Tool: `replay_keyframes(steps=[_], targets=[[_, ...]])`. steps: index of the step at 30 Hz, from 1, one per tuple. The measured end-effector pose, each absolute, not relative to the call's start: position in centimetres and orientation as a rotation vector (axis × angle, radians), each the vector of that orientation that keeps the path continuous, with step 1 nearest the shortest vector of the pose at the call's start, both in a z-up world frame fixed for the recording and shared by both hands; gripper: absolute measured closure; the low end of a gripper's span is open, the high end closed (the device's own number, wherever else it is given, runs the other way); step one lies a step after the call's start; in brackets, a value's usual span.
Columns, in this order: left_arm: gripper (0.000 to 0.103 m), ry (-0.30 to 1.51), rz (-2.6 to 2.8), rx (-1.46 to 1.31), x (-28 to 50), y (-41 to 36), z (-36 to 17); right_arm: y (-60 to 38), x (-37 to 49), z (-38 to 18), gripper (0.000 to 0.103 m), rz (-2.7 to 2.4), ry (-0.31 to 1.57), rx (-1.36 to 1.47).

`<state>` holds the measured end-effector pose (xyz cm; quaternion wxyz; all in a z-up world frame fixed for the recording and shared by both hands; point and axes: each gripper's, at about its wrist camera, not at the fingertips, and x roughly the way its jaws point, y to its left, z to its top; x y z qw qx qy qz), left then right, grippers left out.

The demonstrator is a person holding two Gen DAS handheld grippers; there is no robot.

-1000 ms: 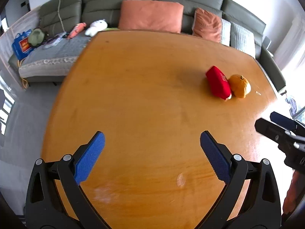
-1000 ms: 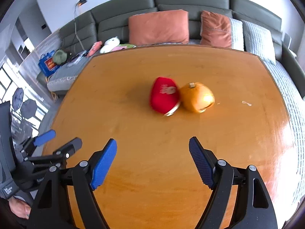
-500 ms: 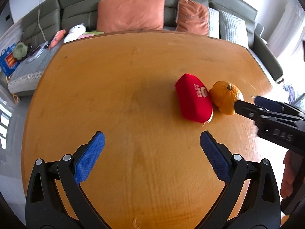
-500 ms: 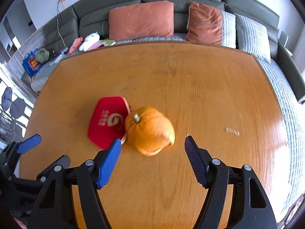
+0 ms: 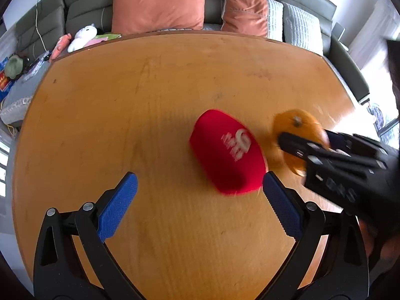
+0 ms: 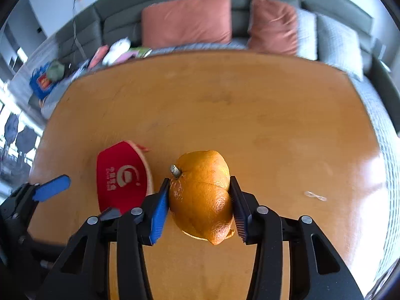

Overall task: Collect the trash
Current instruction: 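Grasp the red China Gold pouch with the left gripper, then carry the orange and red pouch over the bin and open both grippers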

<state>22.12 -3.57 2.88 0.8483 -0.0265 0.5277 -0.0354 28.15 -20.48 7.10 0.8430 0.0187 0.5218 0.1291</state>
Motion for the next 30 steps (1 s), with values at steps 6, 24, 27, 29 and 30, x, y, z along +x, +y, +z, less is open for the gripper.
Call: replay_keyframes(steps=[6,24,27,29,30], targets=[[0.006,1.161,-0.087,-0.072,24.9,-5.3,1.2,-24.7,26.4,8.1,0.056,0.213,1.084,0.092],[0.01,1.25,0.01,-0.009,26.1,-6.2,-0.2,-25.7,22.5,9.2,0.055,0.173,1.071,0.111],[0.036,1.19,0.009,-0.026,25.0,-5.8,0.7,-25.7,21.4,9.9,0.055,0.164,1.059,0.105],[0.038,1.192,-0.058,-0.078,24.3,-5.5,1.0,-25.5,20.7,10.5,0.055,0.161,1.052,0.104],[0.038,1.194,-0.078,-0.08,23.9,-5.5,1.0,-25.3,20.4,10.8,0.055,0.162,1.047,0.104]])
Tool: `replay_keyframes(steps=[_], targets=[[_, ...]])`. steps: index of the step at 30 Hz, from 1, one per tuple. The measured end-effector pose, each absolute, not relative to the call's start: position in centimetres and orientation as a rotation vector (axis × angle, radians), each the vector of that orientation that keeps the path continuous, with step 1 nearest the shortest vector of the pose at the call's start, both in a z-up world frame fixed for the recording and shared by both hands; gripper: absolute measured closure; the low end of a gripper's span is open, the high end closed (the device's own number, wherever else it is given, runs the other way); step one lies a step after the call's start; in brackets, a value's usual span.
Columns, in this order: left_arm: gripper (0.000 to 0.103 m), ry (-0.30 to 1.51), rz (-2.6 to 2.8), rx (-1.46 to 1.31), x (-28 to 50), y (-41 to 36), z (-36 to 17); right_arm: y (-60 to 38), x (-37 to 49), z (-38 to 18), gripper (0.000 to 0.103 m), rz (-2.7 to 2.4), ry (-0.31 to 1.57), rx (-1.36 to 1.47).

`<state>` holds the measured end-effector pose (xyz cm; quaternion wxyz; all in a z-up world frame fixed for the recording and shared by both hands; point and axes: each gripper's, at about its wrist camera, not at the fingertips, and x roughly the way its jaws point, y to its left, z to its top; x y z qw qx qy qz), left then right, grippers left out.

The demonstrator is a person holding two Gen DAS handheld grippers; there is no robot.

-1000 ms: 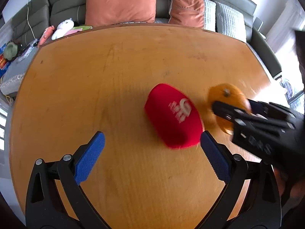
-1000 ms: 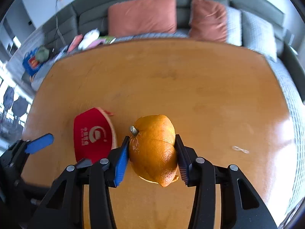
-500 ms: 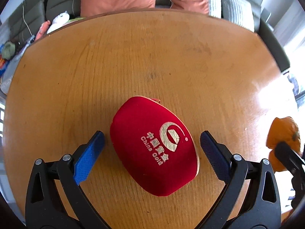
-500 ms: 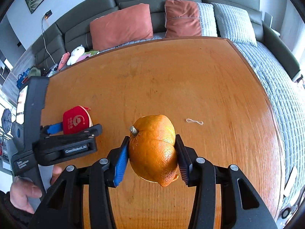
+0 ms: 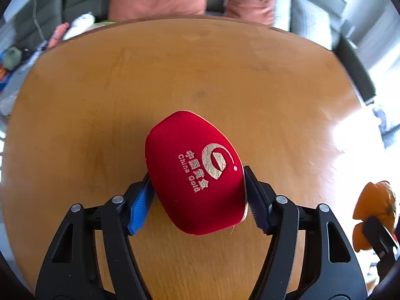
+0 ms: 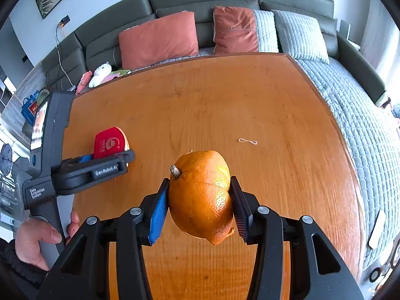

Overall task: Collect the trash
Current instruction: 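Carry the orange and red pouch over the bin and open both grippers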

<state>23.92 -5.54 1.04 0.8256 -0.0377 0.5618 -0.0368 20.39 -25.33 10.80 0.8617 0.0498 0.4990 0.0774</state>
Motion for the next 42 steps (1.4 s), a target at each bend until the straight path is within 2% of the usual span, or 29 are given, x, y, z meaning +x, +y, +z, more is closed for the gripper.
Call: replay_keyframes(steps=[8,15,42], targets=[[0.038,1.096,-0.143,-0.05,18.1,-4.9,3.9,-22.5,16.4,12.3,0.055,0.208,1.029,0.111],[0.038,1.046,-0.128,-0.061,11.9,-0.2,6.1,-16.8,12.3,12.3,0.055,0.299,1.049,0.112],[0.038,0.988,0.415,-0.345,-8.9,33.4,6.6,21.6,1.6,12.9,0.055,0.938,1.087,-0.188]])
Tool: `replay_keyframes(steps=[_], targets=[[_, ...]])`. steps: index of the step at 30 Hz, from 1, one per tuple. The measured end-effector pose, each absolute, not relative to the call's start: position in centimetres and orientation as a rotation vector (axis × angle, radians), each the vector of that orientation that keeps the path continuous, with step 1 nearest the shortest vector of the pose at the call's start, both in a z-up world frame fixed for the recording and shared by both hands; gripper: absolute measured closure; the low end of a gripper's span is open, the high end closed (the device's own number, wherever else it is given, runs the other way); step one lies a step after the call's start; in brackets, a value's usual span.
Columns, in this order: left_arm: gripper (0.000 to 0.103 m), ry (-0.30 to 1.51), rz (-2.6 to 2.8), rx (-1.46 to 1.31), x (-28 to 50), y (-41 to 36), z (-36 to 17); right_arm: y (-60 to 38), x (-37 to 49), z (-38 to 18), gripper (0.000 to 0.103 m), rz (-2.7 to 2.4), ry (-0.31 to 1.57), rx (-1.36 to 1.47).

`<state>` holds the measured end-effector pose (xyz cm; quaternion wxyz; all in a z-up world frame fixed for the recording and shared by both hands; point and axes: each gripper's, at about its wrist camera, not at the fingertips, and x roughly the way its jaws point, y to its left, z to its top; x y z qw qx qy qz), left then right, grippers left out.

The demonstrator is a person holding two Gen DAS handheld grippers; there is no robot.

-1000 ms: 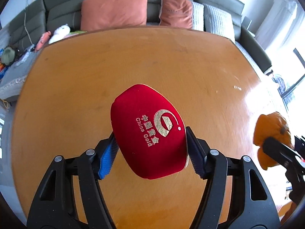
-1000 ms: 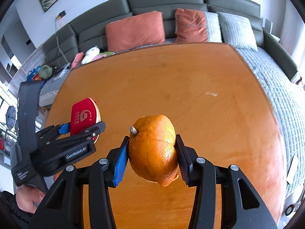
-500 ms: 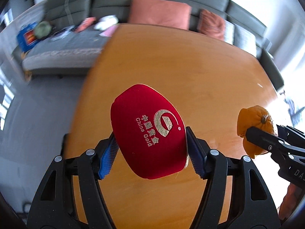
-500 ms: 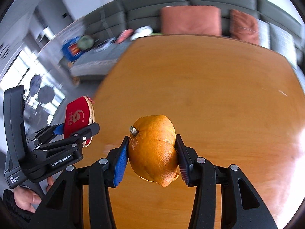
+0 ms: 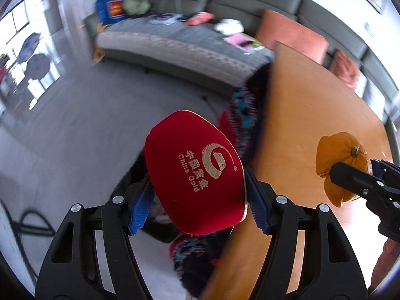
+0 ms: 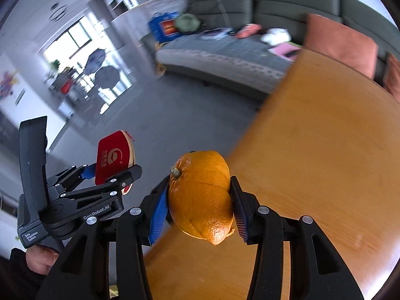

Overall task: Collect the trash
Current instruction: 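Carry the orange and red pouch over the bin and open both grippers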

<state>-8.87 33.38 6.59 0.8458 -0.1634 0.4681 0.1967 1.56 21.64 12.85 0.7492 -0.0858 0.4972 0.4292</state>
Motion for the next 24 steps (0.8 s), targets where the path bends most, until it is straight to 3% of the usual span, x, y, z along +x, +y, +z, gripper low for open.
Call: replay_keyframes(steps=[5,8,10,11,12,24], targets=[[0.038,0.998,0.52,-0.402,-11.6,38.4,5.6,27.1,0.3,12.4,0.055,1.008,1.105,-0.237],[0.036,1.005,0.563,-0.421,-12.5,40.7,5.0,29.9,-0.4,12.1,0.048,1.02,1.122,-0.27],[0.026,1.014,0.586,-0.429,-12.9,41.9,4.7,31.0,-0.7,12.2,0.041,1.016,1.112,-0.286],[0.011,1.013,0.599,-0.428,-13.3,42.1,4.6,31.5,-0.9,12.4,0.041,1.015,1.096,-0.298],[0.006,1.004,0.612,-0.429,-13.7,42.5,4.7,31.6,-1.3,12.6,0.041,1.016,1.081,-0.309],[0.006,1.008,0.621,-0.48,-15.1,43.7,4.5,31.3,-2.2,13.3,0.041,1.035,1.046,-0.334]])
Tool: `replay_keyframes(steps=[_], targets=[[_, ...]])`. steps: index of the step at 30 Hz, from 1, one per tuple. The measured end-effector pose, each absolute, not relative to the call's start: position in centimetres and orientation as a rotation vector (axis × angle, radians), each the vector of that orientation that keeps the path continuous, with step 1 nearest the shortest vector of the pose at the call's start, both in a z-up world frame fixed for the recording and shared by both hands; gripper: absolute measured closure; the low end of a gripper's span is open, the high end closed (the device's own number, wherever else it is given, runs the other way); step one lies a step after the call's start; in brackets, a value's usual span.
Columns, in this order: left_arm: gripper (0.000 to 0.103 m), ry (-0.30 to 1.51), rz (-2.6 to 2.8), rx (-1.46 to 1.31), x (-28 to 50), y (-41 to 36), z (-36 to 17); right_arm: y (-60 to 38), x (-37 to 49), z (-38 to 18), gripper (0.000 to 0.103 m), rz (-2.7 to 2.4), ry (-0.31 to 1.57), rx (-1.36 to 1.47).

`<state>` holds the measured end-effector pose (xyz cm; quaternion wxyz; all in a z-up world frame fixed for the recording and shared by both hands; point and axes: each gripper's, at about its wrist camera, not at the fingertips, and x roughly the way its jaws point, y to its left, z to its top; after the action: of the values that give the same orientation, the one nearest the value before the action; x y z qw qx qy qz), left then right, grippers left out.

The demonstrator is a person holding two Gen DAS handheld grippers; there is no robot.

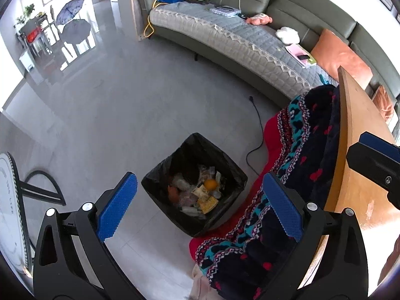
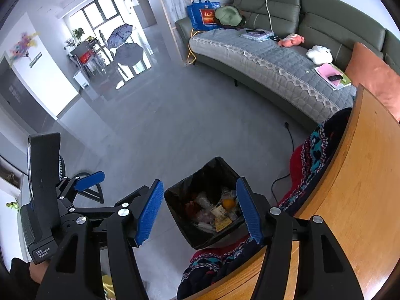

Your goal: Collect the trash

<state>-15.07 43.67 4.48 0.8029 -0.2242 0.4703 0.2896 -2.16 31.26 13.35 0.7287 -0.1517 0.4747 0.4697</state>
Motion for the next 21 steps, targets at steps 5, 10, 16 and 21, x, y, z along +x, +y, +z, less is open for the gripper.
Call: replay_keyframes(steps=[5,10,16,21], targets=[[0.006,1.006,0.601,-0.459,-14.8,42.5,4.9,29.8,-2.2,13.8,0.041,1.019,1.049,-0.314],[0.006,0.995,0.579,-0.441,-14.4,41.2,5.6,27.3,-1.9,14.1,0.037,0.992,1.047,-0.288],[0.006,0.985,0.528,-0.413,-13.2,38.7,6.5,22.9,-0.8,14.3,0.033,0.933,1.042,-0.245],[0.006,0.991,0.447,-0.364,-10.9,35.0,7.0,18.2,0.4,14.1,0.032,0.854,1.045,-0.198]])
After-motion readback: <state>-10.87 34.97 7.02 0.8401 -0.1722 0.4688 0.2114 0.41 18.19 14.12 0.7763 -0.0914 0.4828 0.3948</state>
